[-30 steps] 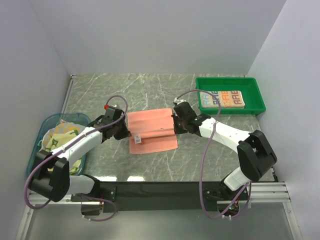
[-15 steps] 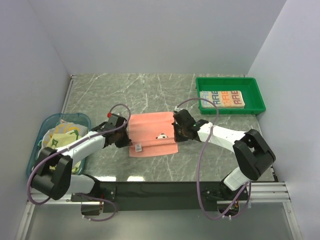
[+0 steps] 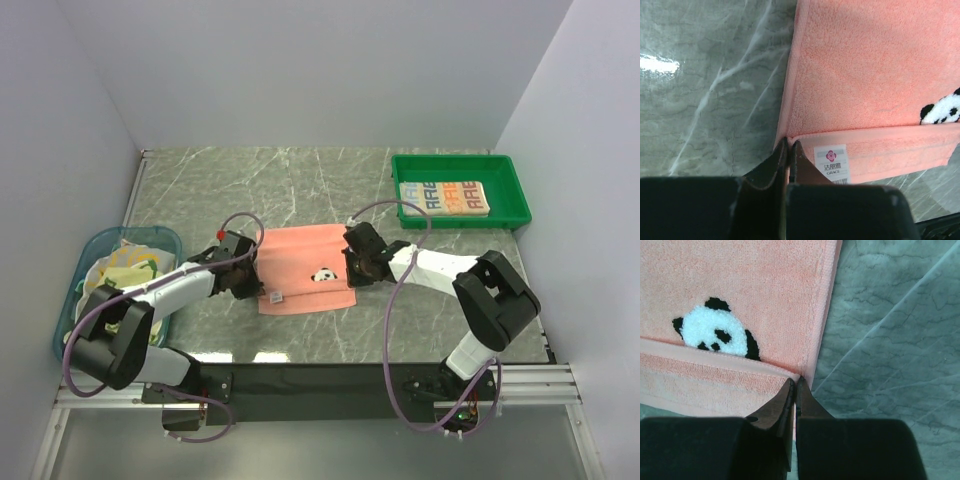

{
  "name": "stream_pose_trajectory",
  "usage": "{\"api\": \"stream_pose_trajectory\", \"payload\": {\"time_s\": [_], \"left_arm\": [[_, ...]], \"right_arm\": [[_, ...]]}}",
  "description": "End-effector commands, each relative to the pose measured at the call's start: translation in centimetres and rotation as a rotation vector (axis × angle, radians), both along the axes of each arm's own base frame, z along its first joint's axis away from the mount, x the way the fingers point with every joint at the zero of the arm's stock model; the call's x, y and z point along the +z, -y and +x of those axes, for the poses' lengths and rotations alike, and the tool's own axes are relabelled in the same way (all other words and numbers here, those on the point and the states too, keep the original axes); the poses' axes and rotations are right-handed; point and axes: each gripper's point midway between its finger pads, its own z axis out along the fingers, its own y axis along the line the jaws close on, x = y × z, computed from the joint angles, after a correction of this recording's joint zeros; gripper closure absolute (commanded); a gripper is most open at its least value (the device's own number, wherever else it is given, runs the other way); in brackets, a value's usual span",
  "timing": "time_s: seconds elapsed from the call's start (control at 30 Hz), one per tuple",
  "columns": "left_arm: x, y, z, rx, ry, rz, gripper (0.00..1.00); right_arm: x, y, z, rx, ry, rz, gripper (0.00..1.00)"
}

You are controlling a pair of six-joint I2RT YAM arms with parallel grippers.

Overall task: Fold and stack the towels
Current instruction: Fold the towel

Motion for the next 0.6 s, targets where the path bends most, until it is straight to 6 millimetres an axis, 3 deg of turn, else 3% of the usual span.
{"api": "stream_pose_trajectory", "payload": {"time_s": [0.0,0.17,0.3,0.43,0.57], "left_arm": [[0.1,-2.4,0.3,0.040,-0.009,0.128,0.99],[4.0,-2.3,1.9,0.051,0.069,0.125,0.99],[6.1,-2.1,1.9,0.042,0.105,0.098,0.99],[6.3,-1.7,1.3,0.034,0.106,0.064,0.99],[4.3,-2.1,0.3,0.039,0.072,0.077,0.99]], "right_arm": [[1.6,2.9,1.4,-0.049,0.064,-0.138,1.00],[5.4,2.8,2.0,-0.059,0.127,-0.106,1.00],[7.5,3.1,1.5,-0.064,0.158,-0.079,1.00],[7.5,3.1,0.6,-0.065,0.150,-0.041,1.00],[5.0,2.9,-1.0,-0.054,0.086,-0.028,1.00]]}}
